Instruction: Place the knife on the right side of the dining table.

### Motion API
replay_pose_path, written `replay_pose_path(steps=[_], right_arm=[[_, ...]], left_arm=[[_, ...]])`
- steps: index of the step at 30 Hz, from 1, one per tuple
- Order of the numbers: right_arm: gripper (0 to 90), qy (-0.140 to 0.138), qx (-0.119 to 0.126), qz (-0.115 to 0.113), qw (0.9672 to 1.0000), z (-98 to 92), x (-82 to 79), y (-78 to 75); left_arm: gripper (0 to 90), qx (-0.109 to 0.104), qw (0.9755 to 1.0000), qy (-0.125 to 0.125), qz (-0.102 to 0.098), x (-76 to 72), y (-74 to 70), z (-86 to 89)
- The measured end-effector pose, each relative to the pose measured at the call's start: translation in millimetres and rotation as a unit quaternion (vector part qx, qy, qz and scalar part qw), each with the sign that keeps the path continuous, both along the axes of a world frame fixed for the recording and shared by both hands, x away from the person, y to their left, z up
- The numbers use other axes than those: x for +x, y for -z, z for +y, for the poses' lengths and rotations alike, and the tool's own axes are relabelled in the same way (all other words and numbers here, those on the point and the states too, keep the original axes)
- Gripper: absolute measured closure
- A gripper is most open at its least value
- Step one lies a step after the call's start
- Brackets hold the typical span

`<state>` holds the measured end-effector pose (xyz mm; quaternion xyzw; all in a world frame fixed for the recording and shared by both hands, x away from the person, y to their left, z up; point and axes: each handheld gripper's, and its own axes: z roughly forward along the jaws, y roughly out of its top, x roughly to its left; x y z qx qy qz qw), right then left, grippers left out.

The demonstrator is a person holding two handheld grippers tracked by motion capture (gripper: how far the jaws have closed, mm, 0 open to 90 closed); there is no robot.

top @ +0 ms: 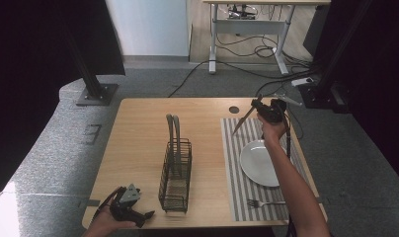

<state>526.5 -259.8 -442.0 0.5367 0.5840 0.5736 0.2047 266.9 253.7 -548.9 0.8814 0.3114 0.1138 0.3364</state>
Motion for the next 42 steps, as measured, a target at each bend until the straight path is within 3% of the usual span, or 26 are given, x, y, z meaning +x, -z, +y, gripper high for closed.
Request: replay_pose_path(steps=[9, 23, 42], right_arm=[[81.9, 0.004, -0.01, 0.005, 0.9999, -5.7, -0.6, 0.9], [79.9, 0.036, 0.021, 0.02, 0.9989, -32.1, -1.9, 15.7], [76.2, 0.043, 0.002, 0.041, 0.9982, -48.4, -3.2, 23.4]], left_arm=[[0.0, 0.0, 1.0, 0.0, 0.0, 0.0, 0.0, 0.0], [0.0, 0.0, 1.0, 0.0, 0.0, 0.0, 0.0, 0.0], [0.0, 0.0, 1.0, 0.0, 0.0, 0.0, 0.0, 0.0]])
